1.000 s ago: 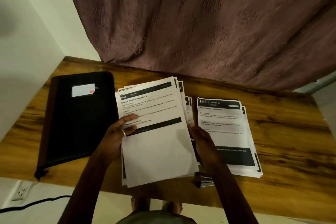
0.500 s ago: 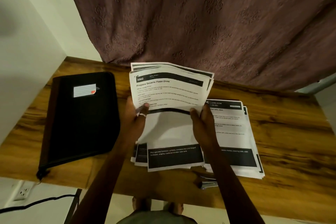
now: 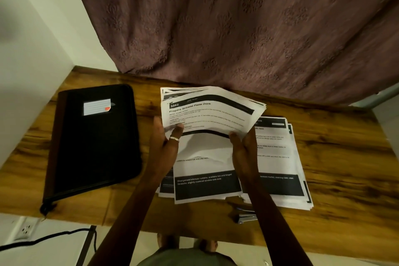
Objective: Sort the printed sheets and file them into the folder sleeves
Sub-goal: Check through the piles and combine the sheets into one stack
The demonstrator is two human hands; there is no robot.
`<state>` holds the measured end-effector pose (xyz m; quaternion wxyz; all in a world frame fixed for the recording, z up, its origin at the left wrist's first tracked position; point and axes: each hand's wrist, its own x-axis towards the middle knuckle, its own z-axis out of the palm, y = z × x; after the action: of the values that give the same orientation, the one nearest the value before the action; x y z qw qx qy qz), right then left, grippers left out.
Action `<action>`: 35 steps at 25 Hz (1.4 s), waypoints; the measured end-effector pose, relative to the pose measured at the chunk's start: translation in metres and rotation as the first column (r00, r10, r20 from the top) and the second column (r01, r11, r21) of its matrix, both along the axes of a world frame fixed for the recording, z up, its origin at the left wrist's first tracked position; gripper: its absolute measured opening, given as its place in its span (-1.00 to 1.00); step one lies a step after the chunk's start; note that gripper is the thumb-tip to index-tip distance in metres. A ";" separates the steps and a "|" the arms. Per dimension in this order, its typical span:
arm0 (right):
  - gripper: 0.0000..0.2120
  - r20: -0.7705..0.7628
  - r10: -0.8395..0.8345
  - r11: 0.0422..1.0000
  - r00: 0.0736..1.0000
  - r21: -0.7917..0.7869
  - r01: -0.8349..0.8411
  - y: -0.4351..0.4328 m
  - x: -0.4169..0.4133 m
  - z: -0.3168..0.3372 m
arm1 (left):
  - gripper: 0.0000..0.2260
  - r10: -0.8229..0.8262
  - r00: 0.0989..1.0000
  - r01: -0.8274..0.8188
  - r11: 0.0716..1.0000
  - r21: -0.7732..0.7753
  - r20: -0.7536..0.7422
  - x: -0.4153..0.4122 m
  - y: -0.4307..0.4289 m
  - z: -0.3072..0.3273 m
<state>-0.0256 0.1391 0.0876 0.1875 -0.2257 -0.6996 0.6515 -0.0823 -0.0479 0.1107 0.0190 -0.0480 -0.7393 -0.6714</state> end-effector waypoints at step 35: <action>-0.70 0.185 0.135 0.987 0.973 -0.113 -0.115 0.020 -0.003 0.063 | -0.45 -0.076 0.993 0.066 0.991 0.118 0.087 -0.018 -0.009 0.039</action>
<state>-0.0290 0.1592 0.1509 0.0661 -0.2522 -0.6934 0.6718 -0.1006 -0.0570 0.1501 -0.0358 -0.0425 -0.6974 -0.7146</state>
